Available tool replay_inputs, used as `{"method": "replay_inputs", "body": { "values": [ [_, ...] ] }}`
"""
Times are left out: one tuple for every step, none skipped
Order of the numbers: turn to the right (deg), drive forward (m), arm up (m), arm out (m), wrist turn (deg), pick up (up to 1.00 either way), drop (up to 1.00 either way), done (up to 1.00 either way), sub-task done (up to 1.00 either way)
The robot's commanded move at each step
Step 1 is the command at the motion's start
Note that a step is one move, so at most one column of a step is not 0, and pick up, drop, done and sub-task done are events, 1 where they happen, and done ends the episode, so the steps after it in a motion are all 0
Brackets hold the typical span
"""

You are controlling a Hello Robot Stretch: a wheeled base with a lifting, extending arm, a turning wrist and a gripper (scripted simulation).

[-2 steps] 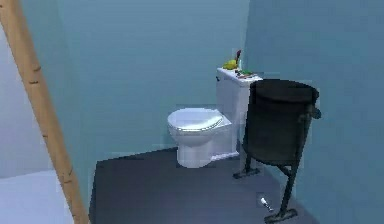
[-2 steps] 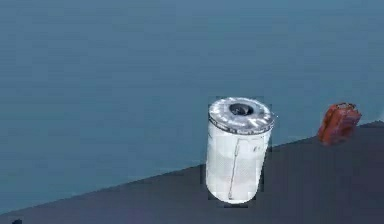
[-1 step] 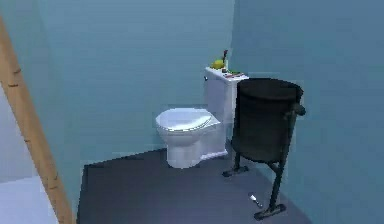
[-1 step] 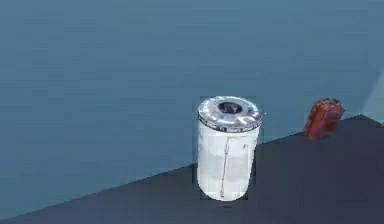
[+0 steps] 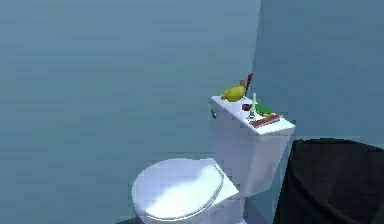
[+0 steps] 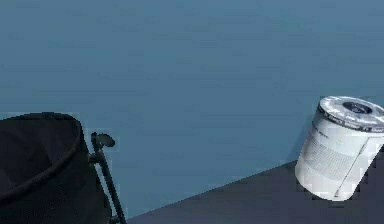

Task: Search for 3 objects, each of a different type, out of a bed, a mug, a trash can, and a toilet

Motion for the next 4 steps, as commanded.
{"method": "replay_inputs", "body": {
  "values": [
    [0.0,0.0,0.0,0.0,0.0,0.0,0.0,0.0,1.0],
    [-45.0,0.0,0.0,0.0,0.0,0.0,0.0,0.0,0.0],
    [-45.0,0.0,0.0,0.0,0.0,0.0,0.0,0.0,0.0],
    [-18.0,0.0,0.0,0.0,0.0,0.0,0.0,0.0,0.0]
  ]
}}
